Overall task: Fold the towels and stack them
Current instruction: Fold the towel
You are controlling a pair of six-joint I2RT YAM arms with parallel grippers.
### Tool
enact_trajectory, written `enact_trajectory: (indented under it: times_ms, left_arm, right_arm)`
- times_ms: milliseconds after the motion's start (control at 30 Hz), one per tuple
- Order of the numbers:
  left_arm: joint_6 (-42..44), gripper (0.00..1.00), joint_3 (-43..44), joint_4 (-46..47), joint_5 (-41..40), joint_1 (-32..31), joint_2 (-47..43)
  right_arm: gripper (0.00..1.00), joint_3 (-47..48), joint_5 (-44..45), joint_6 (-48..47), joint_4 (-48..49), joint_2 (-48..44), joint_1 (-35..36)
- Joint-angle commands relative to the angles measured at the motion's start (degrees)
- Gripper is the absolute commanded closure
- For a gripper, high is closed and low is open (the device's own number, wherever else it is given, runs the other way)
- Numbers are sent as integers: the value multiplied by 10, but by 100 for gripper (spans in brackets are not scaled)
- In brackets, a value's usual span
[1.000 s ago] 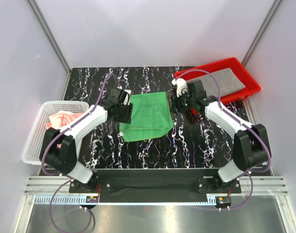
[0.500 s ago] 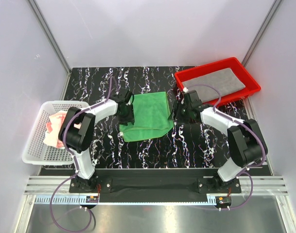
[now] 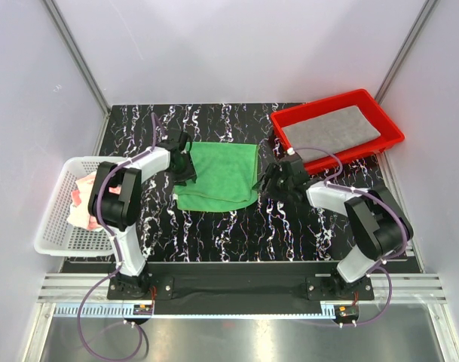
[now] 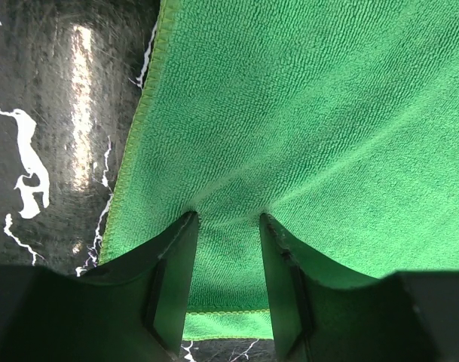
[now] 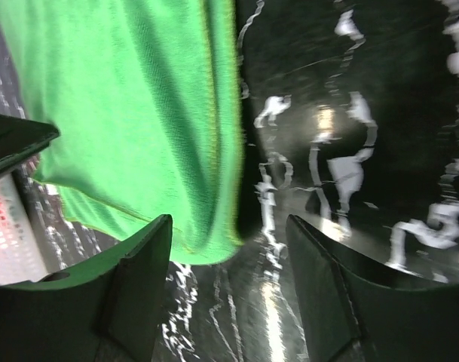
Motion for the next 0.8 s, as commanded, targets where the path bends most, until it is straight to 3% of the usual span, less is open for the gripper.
enact_trajectory:
  times_ms: [0,233,367,533,767]
  left_arm:
    - [16,55,-2,12,-9,1,21]
    - [29,53,-5,7,-8,0,-22]
    - [33,52,9,0,5,0,-35]
    - [29,52,4,5,12,1,-27]
    - [31,51,9,-4,5,1,-52]
  right_arm:
    - [31,-14,30,58,90,19,26]
    - [30,-3,5,27,148,63,33]
    - [30,-33,-87,19,250,50,33]
    - [30,-22,-209,33,294,54,32]
    - [27,-26,-211,-2,187,19,34]
